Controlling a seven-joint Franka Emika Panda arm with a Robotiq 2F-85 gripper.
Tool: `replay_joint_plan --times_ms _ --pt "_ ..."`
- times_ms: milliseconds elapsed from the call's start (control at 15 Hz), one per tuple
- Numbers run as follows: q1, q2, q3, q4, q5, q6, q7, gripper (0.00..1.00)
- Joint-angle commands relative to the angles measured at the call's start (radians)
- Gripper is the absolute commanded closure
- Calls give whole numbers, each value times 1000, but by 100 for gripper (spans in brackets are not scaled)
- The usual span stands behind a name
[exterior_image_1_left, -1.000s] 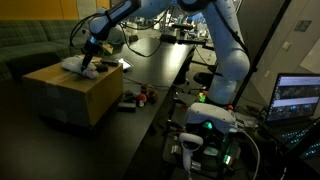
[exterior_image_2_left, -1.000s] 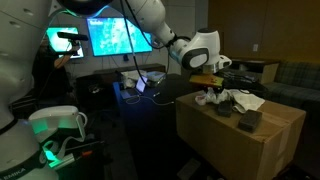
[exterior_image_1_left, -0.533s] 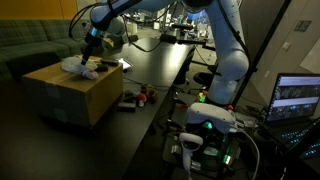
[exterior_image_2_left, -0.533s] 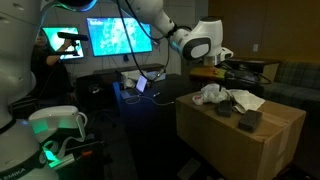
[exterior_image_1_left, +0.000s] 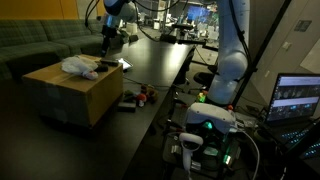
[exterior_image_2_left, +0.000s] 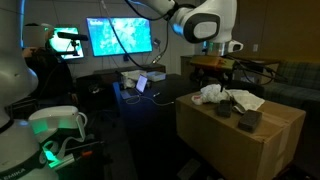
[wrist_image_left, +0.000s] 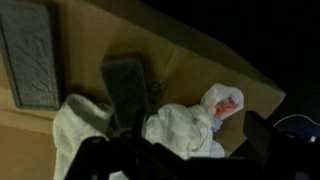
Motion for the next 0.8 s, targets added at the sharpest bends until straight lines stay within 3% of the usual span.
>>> replay_joint_plan --times_ms 0,400,733 --pt "-10 -161 -81 -120 27 -137 -48 0" --pt "-1 -339 -233 -256 7 -264 -61 0" --pt "14 -432 -314 -369 -29 -236 -33 0"
